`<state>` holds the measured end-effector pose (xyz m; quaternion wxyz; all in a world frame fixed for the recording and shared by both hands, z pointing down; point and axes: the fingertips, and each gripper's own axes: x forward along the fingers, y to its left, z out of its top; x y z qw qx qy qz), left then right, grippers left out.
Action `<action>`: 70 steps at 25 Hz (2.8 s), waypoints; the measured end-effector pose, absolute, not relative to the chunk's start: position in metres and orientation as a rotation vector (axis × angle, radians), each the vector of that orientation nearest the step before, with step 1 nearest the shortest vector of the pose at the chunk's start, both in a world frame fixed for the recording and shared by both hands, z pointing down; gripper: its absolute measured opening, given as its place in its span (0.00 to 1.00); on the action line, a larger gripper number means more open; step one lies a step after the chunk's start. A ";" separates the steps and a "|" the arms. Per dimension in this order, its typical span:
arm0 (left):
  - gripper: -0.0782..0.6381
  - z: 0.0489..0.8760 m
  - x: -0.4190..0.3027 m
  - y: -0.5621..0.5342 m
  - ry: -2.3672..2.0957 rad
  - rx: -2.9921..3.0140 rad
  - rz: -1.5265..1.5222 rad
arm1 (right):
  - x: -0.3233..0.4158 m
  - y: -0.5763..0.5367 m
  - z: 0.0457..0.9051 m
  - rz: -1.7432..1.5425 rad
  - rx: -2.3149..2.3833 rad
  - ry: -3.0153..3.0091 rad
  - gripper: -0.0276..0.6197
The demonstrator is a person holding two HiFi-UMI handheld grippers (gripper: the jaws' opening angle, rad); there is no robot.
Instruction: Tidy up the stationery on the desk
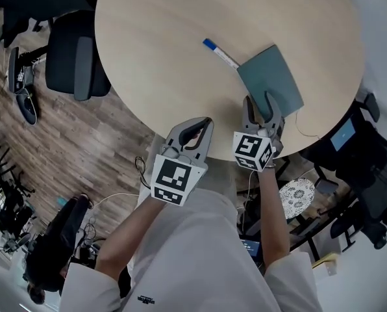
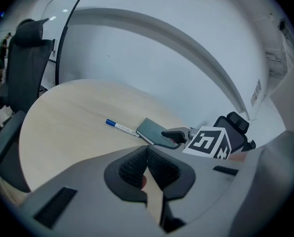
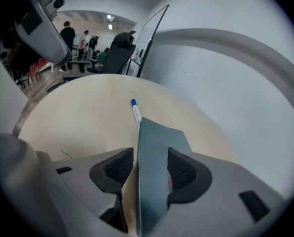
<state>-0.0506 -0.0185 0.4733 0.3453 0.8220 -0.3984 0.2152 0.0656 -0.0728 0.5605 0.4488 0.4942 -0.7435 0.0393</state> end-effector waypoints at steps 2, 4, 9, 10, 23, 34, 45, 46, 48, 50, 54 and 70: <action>0.13 0.477 -0.056 -0.018 -1.034 2.119 0.560 | 0.063 -0.076 0.567 0.056 1.196 -1.816 0.38; 0.13 0.479 -0.060 -0.018 -1.034 2.112 0.561 | 0.063 -0.079 0.574 0.063 1.194 -1.799 0.38; 0.13 0.483 -0.066 -0.021 -1.029 2.101 0.561 | 0.069 -0.087 0.584 0.044 1.224 -1.729 0.38; 0.13 0.484 -0.067 -0.021 -1.027 2.100 0.561 | 0.069 -0.088 0.584 0.043 1.228 -1.723 0.39; 0.13 0.478 -0.064 -0.024 -1.030 2.109 0.549 | 0.061 -0.085 0.574 0.016 1.259 -1.716 0.18; 0.13 0.461 -0.040 -0.029 -1.034 2.136 0.519 | 0.079 -0.083 0.513 0.154 1.325 -1.827 0.15; 0.13 0.445 -0.028 -0.032 -1.034 2.171 0.500 | 0.080 -0.072 0.447 0.507 1.429 -1.993 0.15; 0.13 0.443 -0.028 -0.031 -1.035 2.172 0.500 | 0.079 -0.069 0.443 0.579 1.434 -2.014 0.15; 0.13 0.441 -0.027 -0.031 -1.036 2.176 0.501 | 0.076 -0.065 0.436 0.748 1.441 -2.059 0.15; 0.13 0.439 -0.028 -0.031 -1.037 2.182 0.506 | 0.070 -0.062 0.433 0.919 1.440 -2.100 0.15; 0.13 0.439 -0.036 -0.029 -1.047 2.184 0.519 | 0.054 -0.059 0.436 1.166 1.431 -2.140 0.15; 0.13 0.451 -0.005 -0.027 -0.971 2.208 0.589 | 0.128 -0.081 0.458 1.095 1.594 -1.983 0.16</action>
